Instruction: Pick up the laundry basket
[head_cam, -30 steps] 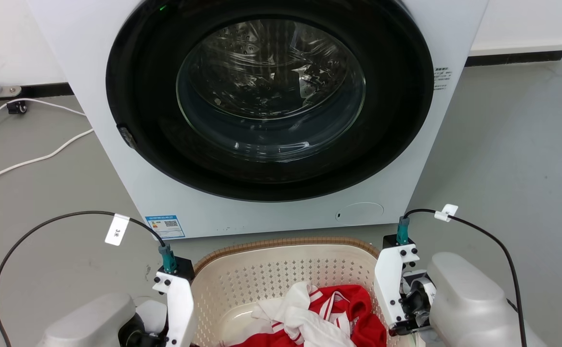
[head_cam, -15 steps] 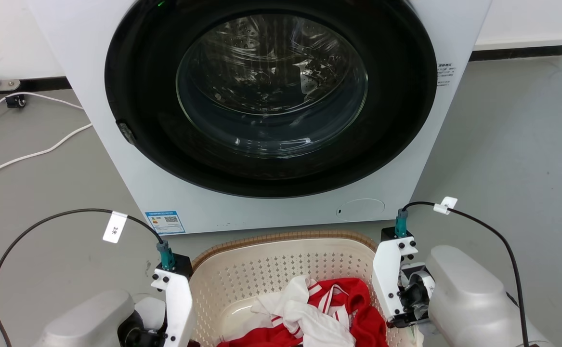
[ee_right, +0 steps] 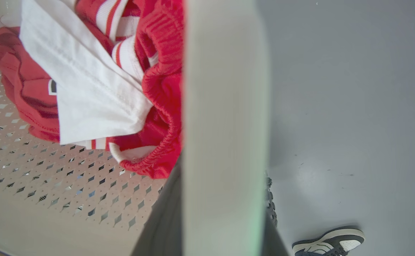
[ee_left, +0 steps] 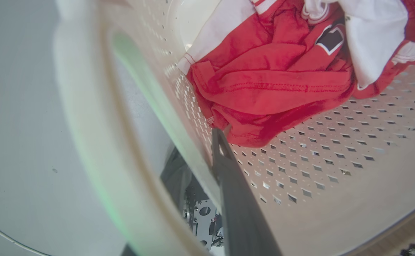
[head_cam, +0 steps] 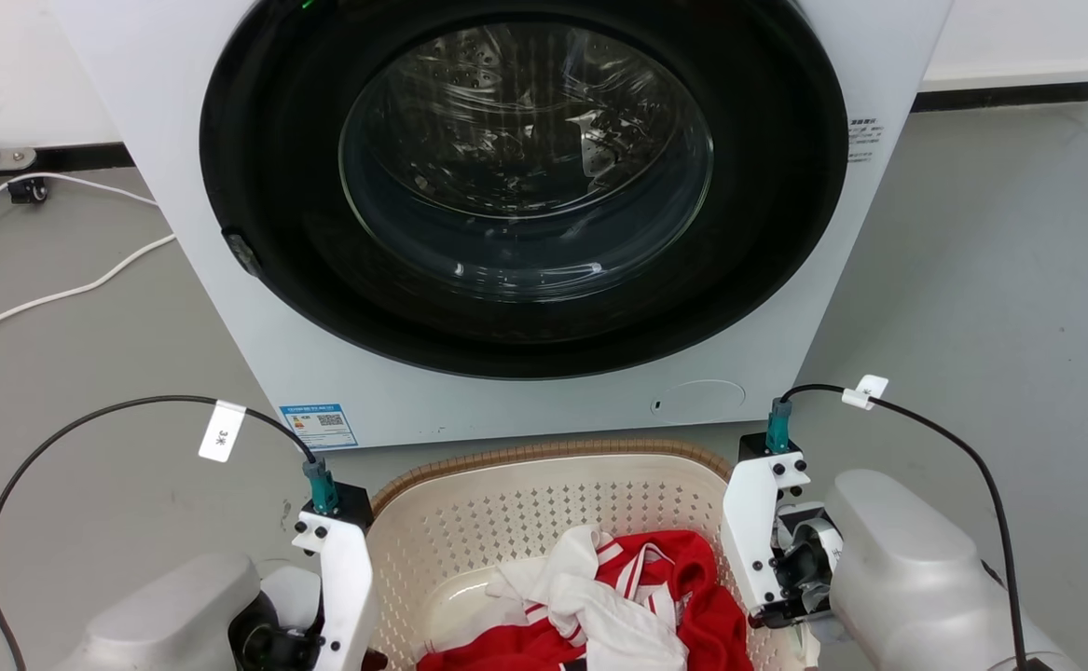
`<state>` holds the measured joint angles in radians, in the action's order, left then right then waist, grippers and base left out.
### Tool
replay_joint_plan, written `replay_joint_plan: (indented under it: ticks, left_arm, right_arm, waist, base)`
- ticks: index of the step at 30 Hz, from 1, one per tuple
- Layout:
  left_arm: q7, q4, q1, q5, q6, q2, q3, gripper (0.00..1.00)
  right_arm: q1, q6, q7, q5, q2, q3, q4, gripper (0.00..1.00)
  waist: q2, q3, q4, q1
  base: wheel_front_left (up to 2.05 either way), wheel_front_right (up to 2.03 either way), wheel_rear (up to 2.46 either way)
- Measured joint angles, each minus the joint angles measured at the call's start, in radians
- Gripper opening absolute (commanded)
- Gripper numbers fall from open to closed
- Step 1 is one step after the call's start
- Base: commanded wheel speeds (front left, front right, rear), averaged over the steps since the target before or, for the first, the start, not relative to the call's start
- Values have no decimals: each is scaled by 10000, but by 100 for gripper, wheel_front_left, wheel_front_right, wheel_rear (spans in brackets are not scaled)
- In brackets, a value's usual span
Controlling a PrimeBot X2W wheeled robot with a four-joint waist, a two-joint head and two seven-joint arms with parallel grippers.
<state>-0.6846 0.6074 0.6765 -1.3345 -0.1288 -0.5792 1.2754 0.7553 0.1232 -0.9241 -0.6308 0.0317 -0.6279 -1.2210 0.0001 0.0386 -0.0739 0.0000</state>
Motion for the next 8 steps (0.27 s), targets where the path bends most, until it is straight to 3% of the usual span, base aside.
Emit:
replay_joint_plan:
  ticks: [8]
  left_arm:
    - [-31, 29, 62, -4, 0, 44, 0, 0]
  right_arm:
    - [137, 0, 54, -69, 0, -94, -109, 0]
  waist:
    - [-1, 50, 55, 0]
  base:
    - [0, 0, 0]
